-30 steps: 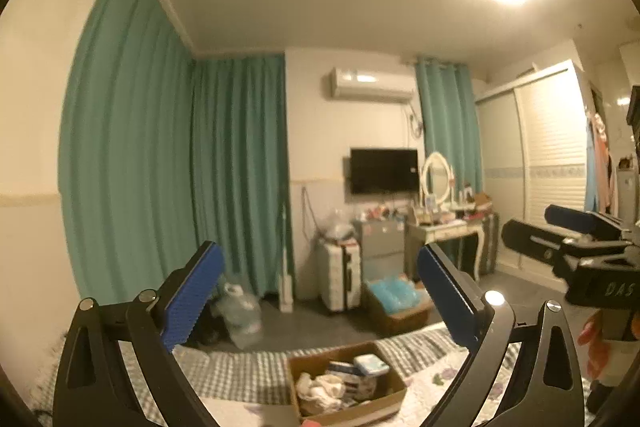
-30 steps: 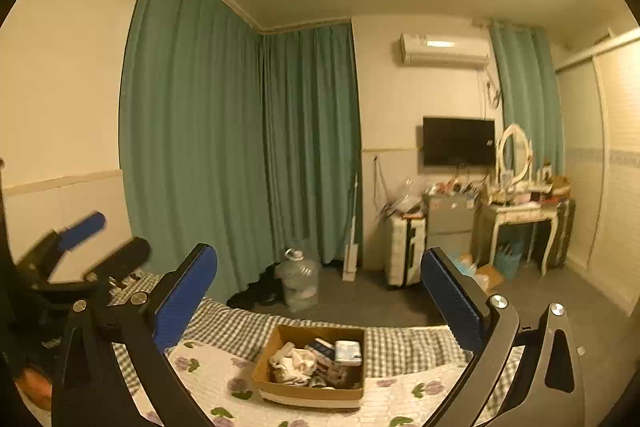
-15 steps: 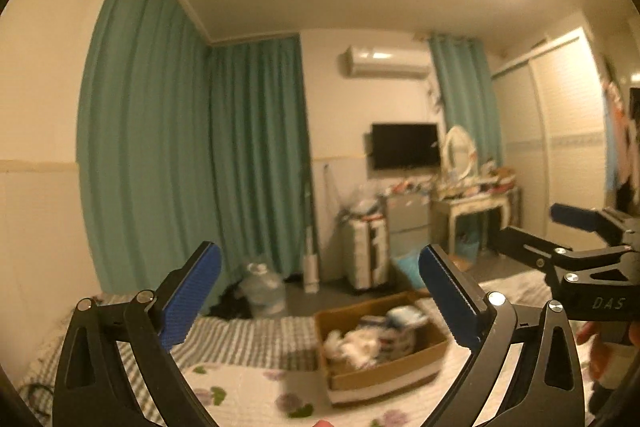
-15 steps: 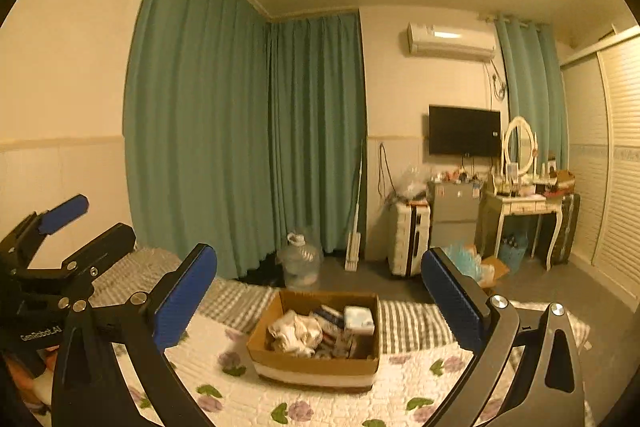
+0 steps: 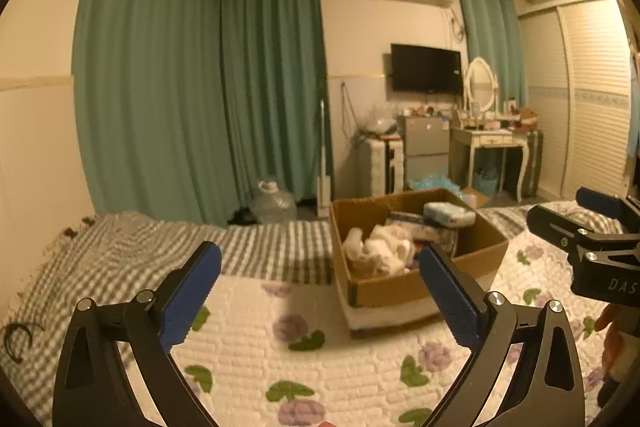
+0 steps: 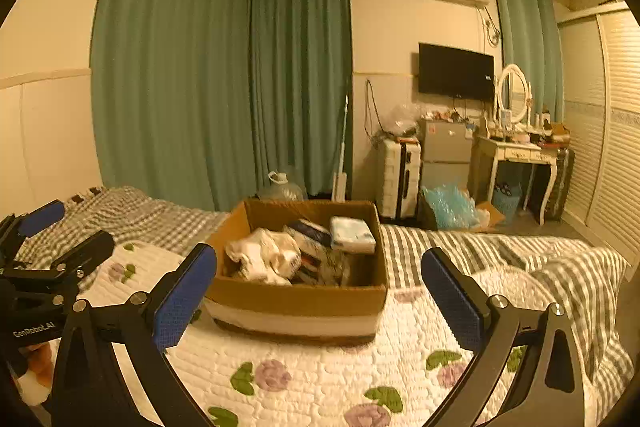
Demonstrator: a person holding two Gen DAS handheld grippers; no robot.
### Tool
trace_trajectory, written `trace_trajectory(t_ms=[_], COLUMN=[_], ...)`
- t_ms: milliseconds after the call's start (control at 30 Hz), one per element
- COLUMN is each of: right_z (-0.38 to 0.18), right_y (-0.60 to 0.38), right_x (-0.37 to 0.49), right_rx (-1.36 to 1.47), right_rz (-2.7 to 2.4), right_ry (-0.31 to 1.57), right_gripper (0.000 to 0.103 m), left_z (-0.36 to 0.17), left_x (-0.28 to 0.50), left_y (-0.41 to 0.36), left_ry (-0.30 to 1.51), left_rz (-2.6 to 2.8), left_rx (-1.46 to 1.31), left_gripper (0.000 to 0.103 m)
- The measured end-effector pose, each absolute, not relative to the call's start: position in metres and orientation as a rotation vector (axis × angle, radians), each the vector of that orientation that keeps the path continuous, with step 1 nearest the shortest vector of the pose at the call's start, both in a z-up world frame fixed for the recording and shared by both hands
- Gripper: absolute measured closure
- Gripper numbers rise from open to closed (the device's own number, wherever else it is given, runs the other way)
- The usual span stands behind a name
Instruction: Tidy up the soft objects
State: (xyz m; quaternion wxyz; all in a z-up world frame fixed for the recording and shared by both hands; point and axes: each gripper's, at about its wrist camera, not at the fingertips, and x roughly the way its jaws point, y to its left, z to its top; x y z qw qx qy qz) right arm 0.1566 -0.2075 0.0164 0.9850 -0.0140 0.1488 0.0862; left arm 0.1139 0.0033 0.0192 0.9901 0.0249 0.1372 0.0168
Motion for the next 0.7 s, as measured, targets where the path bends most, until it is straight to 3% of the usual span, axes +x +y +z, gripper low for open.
trace_trajectory(t_ms=[700], right_z=[0.01], right_y=[-0.209], right_x=[0.143], right_rx=[-0.007], right_rz=[0.183], right_ry=[0.32], right_gripper=[0.0], left_z=[0.016], left_x=[0.105], left_y=[0.002], left_ry=[0.273], left_rz=[0.028], left_rx=[0.054], left_gripper=[0.002])
